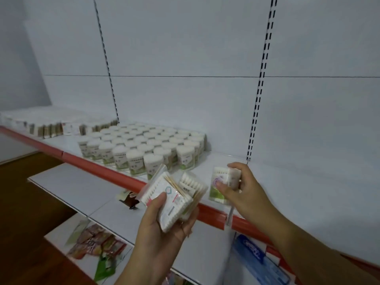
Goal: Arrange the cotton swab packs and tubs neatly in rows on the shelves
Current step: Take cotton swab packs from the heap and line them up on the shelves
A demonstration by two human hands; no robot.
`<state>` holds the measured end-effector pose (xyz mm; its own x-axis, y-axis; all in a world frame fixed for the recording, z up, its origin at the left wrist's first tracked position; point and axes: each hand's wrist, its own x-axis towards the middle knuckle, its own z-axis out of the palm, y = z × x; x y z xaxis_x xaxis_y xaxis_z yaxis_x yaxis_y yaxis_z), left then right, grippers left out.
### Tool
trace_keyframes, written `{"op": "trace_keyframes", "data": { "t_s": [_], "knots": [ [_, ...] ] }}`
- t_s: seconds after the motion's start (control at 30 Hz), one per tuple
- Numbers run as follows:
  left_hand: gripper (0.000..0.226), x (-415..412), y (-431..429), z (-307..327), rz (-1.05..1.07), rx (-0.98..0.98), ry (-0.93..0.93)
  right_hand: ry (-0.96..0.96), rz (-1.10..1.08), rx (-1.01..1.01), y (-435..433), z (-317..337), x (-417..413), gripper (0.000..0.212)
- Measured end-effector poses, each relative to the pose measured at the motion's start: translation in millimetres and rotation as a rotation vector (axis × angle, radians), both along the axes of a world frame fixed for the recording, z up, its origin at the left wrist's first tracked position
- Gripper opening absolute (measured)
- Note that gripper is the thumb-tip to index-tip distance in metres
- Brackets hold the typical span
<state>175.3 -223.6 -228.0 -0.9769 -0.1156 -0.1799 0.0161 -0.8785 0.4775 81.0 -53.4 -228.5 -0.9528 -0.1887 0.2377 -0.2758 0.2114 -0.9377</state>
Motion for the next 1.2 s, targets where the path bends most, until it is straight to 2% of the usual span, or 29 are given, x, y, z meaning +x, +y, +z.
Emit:
{"op": "trace_keyframes", "data": {
  "t_s": [0.13, 0.23, 0.3, 0.37, 0.43, 0.47, 0.57, 0.63, 0.67, 0.73, 0.8, 0.83, 0.9, 0.97, 1.03, 1.1, 1.17, 1.2],
  "knots": [
    [0.053, -10.0, -36.5, -3.2, -0.001, 0.034, 0.012, 0.059, -0.113, 0.167, -43.9, -1.3, -23.4, 0.073],
    [0.098, -19.7, -55.3, -10.0, 0.005, 0.071, 0.033, 0.066, -0.124, 0.267, -72.7, -12.0, -49.9, 0.086],
    [0.110, -27.9, -63.3, -12.3, 0.022, 0.085, 0.036, 0.078, -0.115, 0.334, -89.6, -15.6, -66.6, 0.086],
    [0.100, -37.0, -65.7, -9.0, 0.040, 0.066, 0.037, 0.117, -0.074, 0.373, -103.9, -16.2, -84.2, 0.083],
    [0.076, -48.4, -65.4, -3.1, 0.056, 0.053, 0.042, 0.131, -0.060, 0.466, -116.5, -16.5, -101.1, 0.083],
    [0.070, -54.1, -65.9, 0.3, 0.052, 0.040, 0.066, 0.114, -0.073, 0.507, -122.7, -18.0, -109.1, 0.086],
    [0.079, -67.2, -71.1, 10.1, 0.055, 0.020, 0.145, 0.066, -0.108, 0.592, -126.2, -24.1, -122.0, 0.103],
    [0.081, -74.3, -78.3, 12.9, 0.065, 0.010, 0.184, 0.120, -0.121, 0.656, -113.4, -16.9, -114.1, 0.120],
    [0.081, -77.4, -81.5, 13.4, 0.058, 0.005, 0.202, 0.179, -0.149, 0.675, -105.4, -7.3, -106.1, 0.119],
    [0.081, -83.6, -87.6, 13.3, 0.029, 0.008, 0.236, 0.226, -0.211, 0.558, -94.3, 22.2, -79.4, 0.088],
    [0.080, -90.5, -91.7, 17.0, -0.014, 0.003, 0.286, 0.186, -0.154, 0.258, -102.3, 47.7, -54.7, 0.048],
    [0.080, -94.3, -93.3, 20.2, -0.040, -0.007, 0.314, 0.125, -0.077, 0.149, -110.3, 57.6, -44.1, 0.042],
    [0.076, -99.7, -97.3, 23.8, -0.108, -0.054, 0.378, 0.090, 0.006, 0.085, -129.8, 62.7, -32.3, 0.051],
    [0.067, -100.7, -105.7, 23.8, -0.207, -0.104, 0.407, 0.100, -0.045, 0.031, -143.3, 56.8, -26.7, 0.058],
    [0.066, -98.3, -121.9, 23.8, -0.309, -0.116, 0.402, 0.041, -0.090, -0.115, -150.5, 52.5, -24.3, 0.057],
    [0.079, -95.3, -142.7, 23.7, -0.347, -0.114, 0.374, 0.030, -0.109, -0.214, -151.7, 50.4, -22.9, 0.050],
    [0.098, -93.8, -164.8, 23.6, -0.321, -0.130, 0.355, 0.085, -0.145, -0.263, -143.6, 48.0, -22.8, 0.053],
    [0.101, -93.0, -175.8, 24.4, -0.305, -0.142, 0.356, 0.114, -0.171, -0.251, -137.8, 46.3, -23.3, 0.055]
  ]
}}
